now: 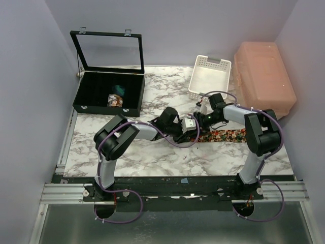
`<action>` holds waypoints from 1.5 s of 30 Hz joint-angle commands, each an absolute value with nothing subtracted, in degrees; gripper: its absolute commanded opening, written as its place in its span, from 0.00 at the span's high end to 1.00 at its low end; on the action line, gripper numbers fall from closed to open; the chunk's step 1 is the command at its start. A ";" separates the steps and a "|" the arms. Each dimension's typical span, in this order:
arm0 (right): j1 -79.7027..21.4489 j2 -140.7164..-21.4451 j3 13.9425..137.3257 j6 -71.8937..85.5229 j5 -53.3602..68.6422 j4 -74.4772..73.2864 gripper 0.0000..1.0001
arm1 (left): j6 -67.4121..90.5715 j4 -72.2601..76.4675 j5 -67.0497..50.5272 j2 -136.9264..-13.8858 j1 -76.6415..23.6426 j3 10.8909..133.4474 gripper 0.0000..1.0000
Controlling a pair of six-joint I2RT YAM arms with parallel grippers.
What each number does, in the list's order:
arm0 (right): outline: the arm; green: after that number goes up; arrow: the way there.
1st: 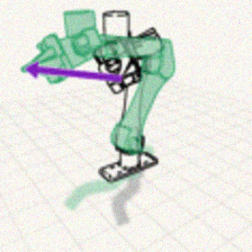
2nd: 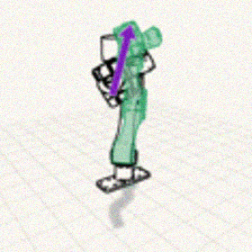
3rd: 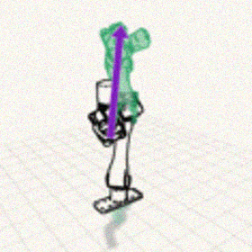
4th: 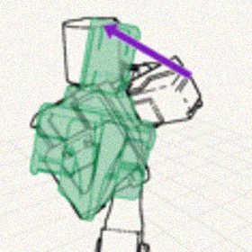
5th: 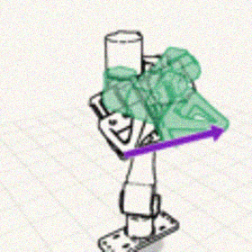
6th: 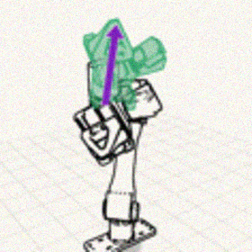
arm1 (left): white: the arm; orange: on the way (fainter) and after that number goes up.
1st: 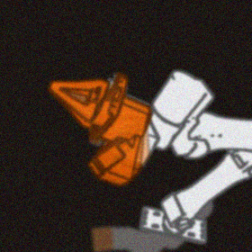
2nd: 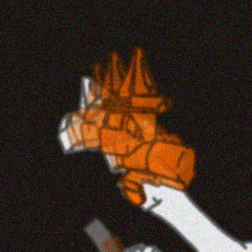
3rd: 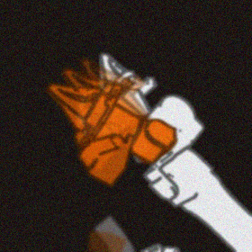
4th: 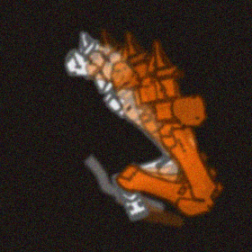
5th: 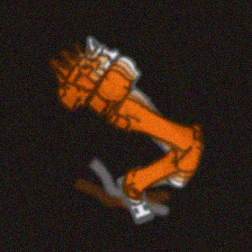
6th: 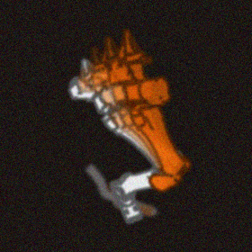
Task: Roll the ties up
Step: Roll the tie at the center of the board.
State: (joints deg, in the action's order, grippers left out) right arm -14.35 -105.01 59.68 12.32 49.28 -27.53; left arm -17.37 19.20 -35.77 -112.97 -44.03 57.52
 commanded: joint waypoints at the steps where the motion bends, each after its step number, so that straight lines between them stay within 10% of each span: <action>1: -14.28 -108.27 61.19 11.56 44.15 -28.55 0.63 | -17.75 11.65 -32.17 -114.28 -44.12 56.34 0.75; 6: -14.11 -109.72 62.13 9.72 39.91 -31.06 0.99 | -18.04 11.43 -32.17 -114.39 -44.12 56.43 0.72; 16: -10.35 -112.11 61.36 5.59 36.29 -35.00 1.00 | -17.75 16.22 -33.64 -113.48 -43.87 55.36 0.33; 32: -9.05 -114.99 62.39 1.58 32.10 -37.09 1.00 | -14.51 25.42 -38.40 -114.33 -44.08 58.18 0.19; 37: -10.08 -116.63 62.84 1.58 34.19 -35.32 1.00 | -14.08 24.57 -38.62 -116.79 -45.01 61.41 0.26; 40: -10.95 -118.09 64.93 2.35 36.39 -32.87 1.00 | -16.02 19.64 -37.30 -117.48 -44.99 62.76 0.56; 45: -11.60 -119.62 71.58 2.40 39.55 -33.55 0.97 | -19.64 16.00 -34.25 -113.57 -43.63 56.83 0.70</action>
